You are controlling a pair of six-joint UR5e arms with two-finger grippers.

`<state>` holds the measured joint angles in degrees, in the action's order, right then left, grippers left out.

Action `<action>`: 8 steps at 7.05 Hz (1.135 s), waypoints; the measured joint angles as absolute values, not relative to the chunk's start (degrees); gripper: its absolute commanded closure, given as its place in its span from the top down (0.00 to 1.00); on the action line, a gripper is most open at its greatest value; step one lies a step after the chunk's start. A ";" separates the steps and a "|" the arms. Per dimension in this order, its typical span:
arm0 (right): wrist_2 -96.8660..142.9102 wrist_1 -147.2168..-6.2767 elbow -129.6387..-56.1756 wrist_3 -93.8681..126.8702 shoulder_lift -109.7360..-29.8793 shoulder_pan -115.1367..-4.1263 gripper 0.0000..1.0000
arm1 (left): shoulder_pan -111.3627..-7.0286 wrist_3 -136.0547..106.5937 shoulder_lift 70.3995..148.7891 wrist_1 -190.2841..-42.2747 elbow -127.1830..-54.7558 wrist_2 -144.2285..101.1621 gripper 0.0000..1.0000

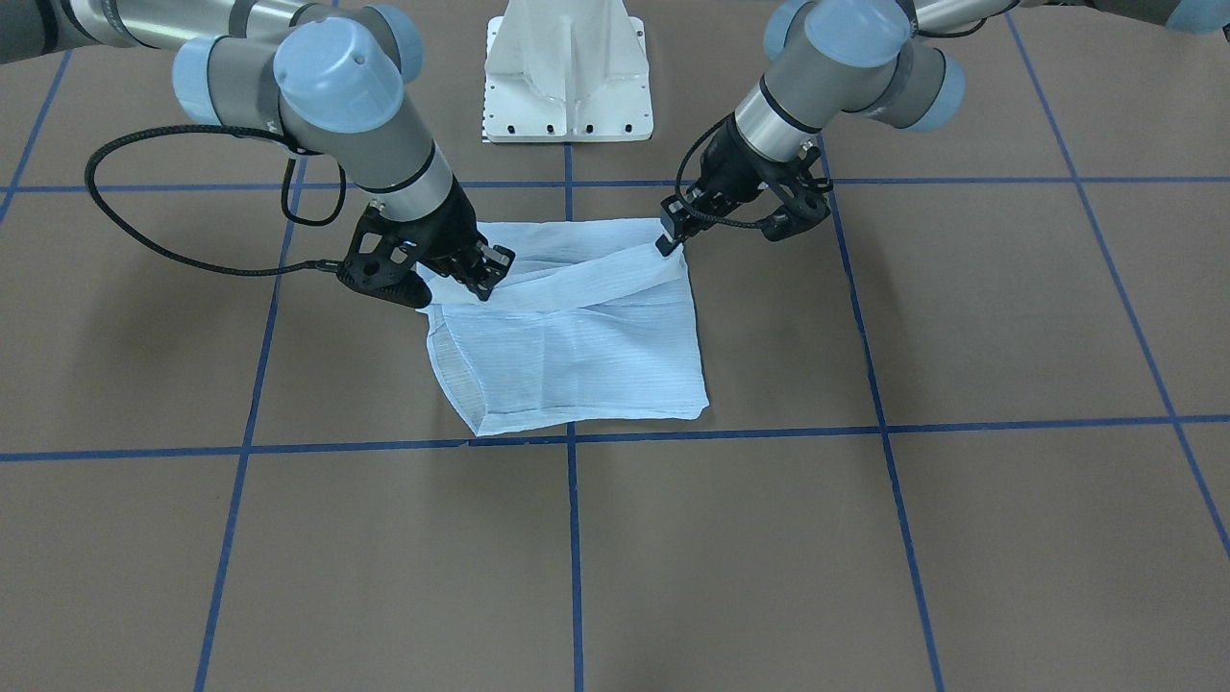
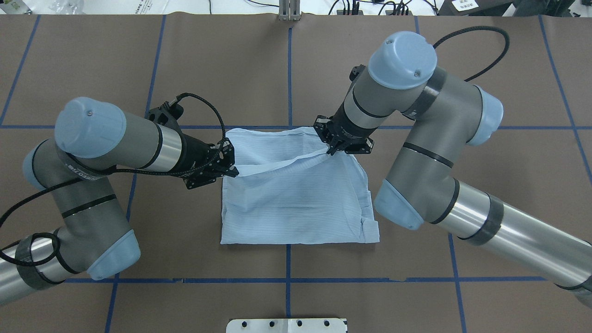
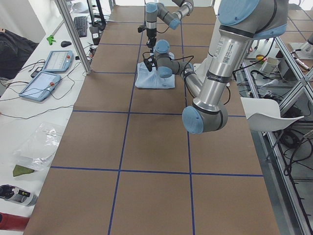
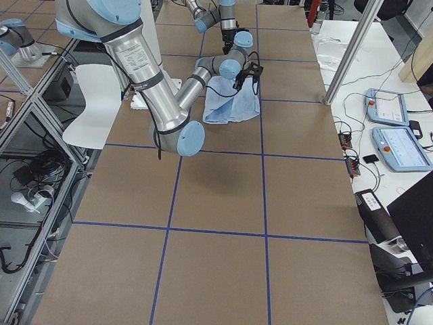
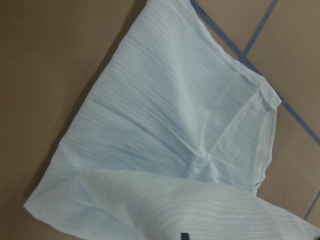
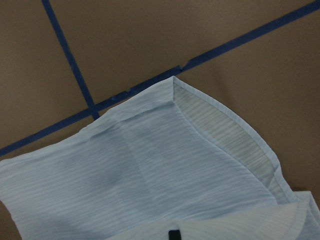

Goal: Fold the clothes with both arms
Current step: 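Lift the near edge with both grippers and fold it over away from the robot, then open both grippers and raise both arms away from the folded shirt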

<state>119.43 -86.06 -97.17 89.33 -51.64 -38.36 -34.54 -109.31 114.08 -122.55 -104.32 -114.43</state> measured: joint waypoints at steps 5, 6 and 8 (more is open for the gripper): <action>118.99 -79.47 -83.78 88.38 -45.75 -39.49 0.00 | -38.79 -106.67 118.19 -129.43 -92.84 -114.41 0.00; 118.95 -78.31 -82.04 88.35 -45.45 -39.52 0.00 | -39.01 -106.57 118.97 -133.02 -88.96 -114.37 0.00; 118.92 -77.54 -79.59 88.37 -44.20 -39.55 0.42 | -39.09 -106.53 119.53 -136.22 -85.47 -114.35 0.00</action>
<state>118.92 -77.54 -79.59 88.37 -44.20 -39.55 -39.09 -106.53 119.53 -136.22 -85.47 -114.35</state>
